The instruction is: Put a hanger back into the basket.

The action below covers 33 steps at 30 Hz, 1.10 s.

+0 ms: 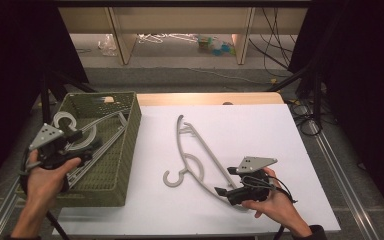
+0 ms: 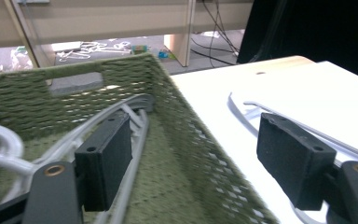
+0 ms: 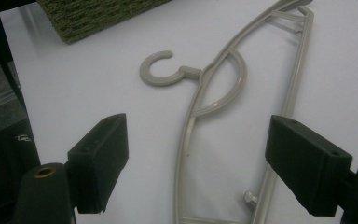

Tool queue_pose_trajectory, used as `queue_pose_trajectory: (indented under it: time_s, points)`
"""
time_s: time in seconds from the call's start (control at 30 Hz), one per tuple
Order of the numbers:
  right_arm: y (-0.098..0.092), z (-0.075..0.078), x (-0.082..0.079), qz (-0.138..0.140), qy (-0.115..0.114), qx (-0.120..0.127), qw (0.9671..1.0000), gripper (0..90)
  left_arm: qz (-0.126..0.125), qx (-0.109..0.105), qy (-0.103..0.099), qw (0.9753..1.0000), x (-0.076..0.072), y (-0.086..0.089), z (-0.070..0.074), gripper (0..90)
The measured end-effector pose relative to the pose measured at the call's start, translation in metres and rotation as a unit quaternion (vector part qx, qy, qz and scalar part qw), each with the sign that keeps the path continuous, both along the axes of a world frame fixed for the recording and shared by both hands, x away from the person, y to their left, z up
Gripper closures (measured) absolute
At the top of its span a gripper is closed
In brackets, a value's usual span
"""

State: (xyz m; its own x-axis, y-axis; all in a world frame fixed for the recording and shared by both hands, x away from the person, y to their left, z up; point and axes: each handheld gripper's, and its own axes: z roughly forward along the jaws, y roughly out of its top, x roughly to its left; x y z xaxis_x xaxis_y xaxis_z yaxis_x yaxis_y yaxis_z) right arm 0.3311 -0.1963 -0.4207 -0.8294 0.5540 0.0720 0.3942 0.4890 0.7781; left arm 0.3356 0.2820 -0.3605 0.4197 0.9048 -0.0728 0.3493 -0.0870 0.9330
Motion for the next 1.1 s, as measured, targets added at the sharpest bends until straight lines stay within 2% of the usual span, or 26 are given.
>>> queue_pose_trajectory:
  time_s: [0.17, 0.23, 0.27, 0.33, 0.43, 0.47, 0.5, 0.53, 0.7, 0.77, 0.87, 0.97, 1.03, 1.1]
  points:
    - [-0.001, -0.003, 0.000, -0.009, -0.008, 0.006, 0.9999, 22.3, -0.043, 0.004, -0.001, 0.9991, -0.018, -0.031, -0.013, 22.5]
    - [0.000, -0.004, 0.001, -0.010, -0.002, 0.003, 0.9999, 21.3, -0.075, -0.003, -0.002, 0.9972, -0.022, -0.042, -0.018, 20.8]
    - [0.000, -0.005, 0.001, -0.011, -0.004, 0.000, 0.9999, 21.3, -0.090, 0.002, -0.008, 0.9959, -0.024, -0.047, -0.021, 21.7]
    - [-0.001, -0.005, 0.001, -0.011, -0.007, 0.004, 0.9999, 21.2, -0.107, 0.011, -0.018, 0.9941, -0.026, -0.058, -0.024, 21.7]
    - [-0.003, -0.005, 0.002, -0.018, -0.008, 0.010, 0.9997, 21.4, -0.122, 0.008, -0.028, 0.9922, -0.028, -0.069, -0.028, 20.8]
    - [-0.004, -0.006, 0.001, -0.023, -0.007, 0.011, 0.9996, 21.3, -0.134, 0.007, -0.037, 0.9902, -0.027, -0.072, -0.031, 20.5]
    - [-0.004, -0.007, 0.001, -0.023, -0.011, 0.010, 0.9996, 21.3, -0.132, -0.001, -0.031, 0.9908, -0.029, -0.075, -0.032, 20.3]
    - [-0.005, -0.007, 0.001, -0.024, -0.009, 0.011, 0.9996, 21.3, -0.139, 0.004, -0.044, 0.9893, -0.029, -0.077, -0.034, 20.3]
    - [-0.006, -0.008, -0.002, -0.025, -0.008, 0.011, 0.9996, 21.4, -0.142, -0.013, -0.047, 0.9886, -0.035, -0.084, -0.045, 20.1]
    - [-0.007, -0.009, -0.003, -0.027, -0.007, 0.009, 0.9996, 21.4, -0.147, -0.019, -0.055, 0.9874, -0.038, -0.088, -0.049, 20.0]
    - [-0.008, -0.009, -0.004, -0.029, -0.009, 0.010, 0.9995, 21.4, -0.157, -0.009, -0.057, 0.9860, -0.045, -0.094, -0.053, 18.6]
    - [-0.008, -0.009, -0.006, -0.032, -0.006, 0.008, 0.9994, 21.4, -0.162, -0.016, -0.048, 0.9856, -0.052, -0.100, -0.059, 18.5]
    - [-0.007, -0.009, -0.006, -0.028, -0.011, 0.009, 0.9995, 21.3, -0.165, -0.007, -0.043, 0.9853, -0.054, -0.102, -0.063, 18.5]
    - [-0.005, -0.010, -0.005, -0.024, -0.012, 0.007, 0.9996, 21.2, -0.164, -0.008, -0.041, 0.9855, -0.055, -0.104, -0.067, 18.4]
